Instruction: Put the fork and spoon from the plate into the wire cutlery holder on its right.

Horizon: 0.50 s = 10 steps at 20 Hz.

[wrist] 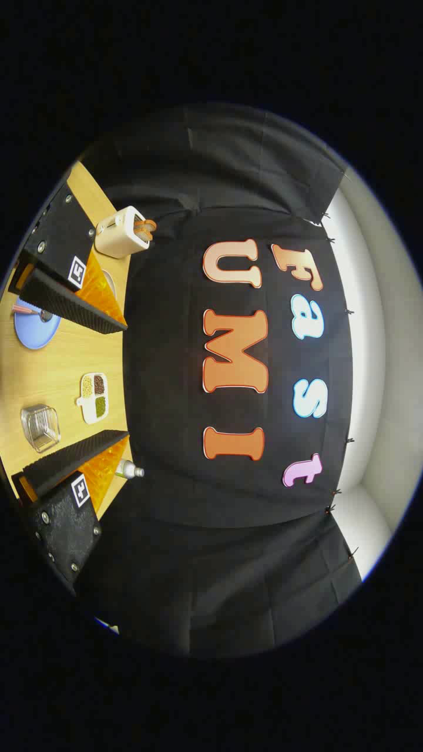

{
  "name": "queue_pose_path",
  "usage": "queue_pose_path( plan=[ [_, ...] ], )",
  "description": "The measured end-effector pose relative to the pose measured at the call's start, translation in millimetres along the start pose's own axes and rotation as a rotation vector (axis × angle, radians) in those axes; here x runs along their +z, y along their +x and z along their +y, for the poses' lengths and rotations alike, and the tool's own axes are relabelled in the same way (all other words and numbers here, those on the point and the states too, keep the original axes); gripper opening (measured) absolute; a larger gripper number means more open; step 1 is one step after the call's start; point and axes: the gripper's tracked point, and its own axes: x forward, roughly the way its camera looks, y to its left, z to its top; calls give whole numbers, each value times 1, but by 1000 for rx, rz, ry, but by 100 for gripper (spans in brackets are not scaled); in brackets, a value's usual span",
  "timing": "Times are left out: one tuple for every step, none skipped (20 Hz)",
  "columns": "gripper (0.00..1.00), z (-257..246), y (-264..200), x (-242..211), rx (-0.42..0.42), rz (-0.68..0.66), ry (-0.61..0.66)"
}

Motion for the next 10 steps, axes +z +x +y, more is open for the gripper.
queue_pose_path(
  plan=[
    [98,3,0,-3,0,8,7],
    [98,7,-1,-3,-1,10,14],
    [98,9,-2,-4,-3,11,18],
    [98,11,-2,-5,-7,14,18],
    [98,13,-2,-7,-8,20,16],
    [98,16,-4,-9,-7,31,15],
    [99,20,-5,-10,-3,36,14],
    [99,22,-7,-6,-2,26,12],
    [99,23,-7,-4,-4,13,4],
    [98,23,-7,-3,-13,9,0]
  ],
)
